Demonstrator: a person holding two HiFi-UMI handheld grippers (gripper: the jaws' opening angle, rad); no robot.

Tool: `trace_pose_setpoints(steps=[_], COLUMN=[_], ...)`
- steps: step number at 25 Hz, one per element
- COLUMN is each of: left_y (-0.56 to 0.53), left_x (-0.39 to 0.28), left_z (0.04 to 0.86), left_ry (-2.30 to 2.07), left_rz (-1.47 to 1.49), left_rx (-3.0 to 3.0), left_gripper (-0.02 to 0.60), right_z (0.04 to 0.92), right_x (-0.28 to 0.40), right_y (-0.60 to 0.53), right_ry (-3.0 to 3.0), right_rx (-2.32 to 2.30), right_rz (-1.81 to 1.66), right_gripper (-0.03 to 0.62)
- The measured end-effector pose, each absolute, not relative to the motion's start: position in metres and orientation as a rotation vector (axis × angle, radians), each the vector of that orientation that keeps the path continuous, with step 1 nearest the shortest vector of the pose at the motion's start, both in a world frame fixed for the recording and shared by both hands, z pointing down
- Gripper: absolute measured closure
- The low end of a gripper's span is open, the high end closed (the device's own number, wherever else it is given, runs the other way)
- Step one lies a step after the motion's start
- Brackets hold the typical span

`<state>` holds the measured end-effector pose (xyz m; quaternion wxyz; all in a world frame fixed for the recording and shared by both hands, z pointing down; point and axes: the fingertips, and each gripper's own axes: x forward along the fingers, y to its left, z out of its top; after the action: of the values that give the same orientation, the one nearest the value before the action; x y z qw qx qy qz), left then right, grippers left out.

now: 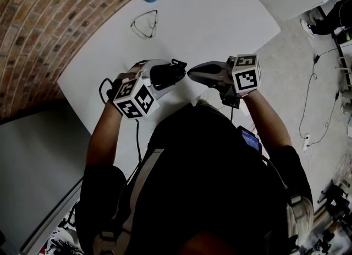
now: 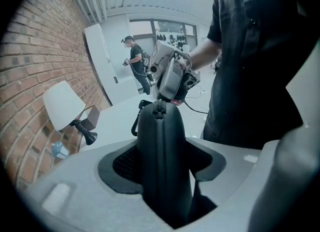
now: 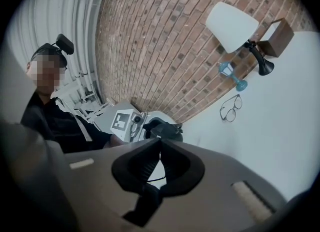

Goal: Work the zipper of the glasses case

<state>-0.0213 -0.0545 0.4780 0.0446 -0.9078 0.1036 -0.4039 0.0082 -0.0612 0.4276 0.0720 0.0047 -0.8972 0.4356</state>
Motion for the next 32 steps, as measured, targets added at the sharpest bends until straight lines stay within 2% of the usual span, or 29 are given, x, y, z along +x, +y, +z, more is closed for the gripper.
trace_pose_setpoints(steps=[21, 32], left_y=[-0.052, -0.059], left_x=[-0.007, -0.011], left_z=[0.429, 0.389], left_ry=[0.415, 0.528], left_rz=[-0.81, -0.225], left_rx=[-3.012, -3.366], left_gripper=[0.321, 0.321], right_z=[0.405, 0.377], right_x=[0.022, 0.009], right_y=[-0.068, -0.079], right_ry=[-2.8, -2.843], right_rx=[-0.06, -0.141], right_rz=[1.475, 1.705], right_gripper=[0.588, 0.588])
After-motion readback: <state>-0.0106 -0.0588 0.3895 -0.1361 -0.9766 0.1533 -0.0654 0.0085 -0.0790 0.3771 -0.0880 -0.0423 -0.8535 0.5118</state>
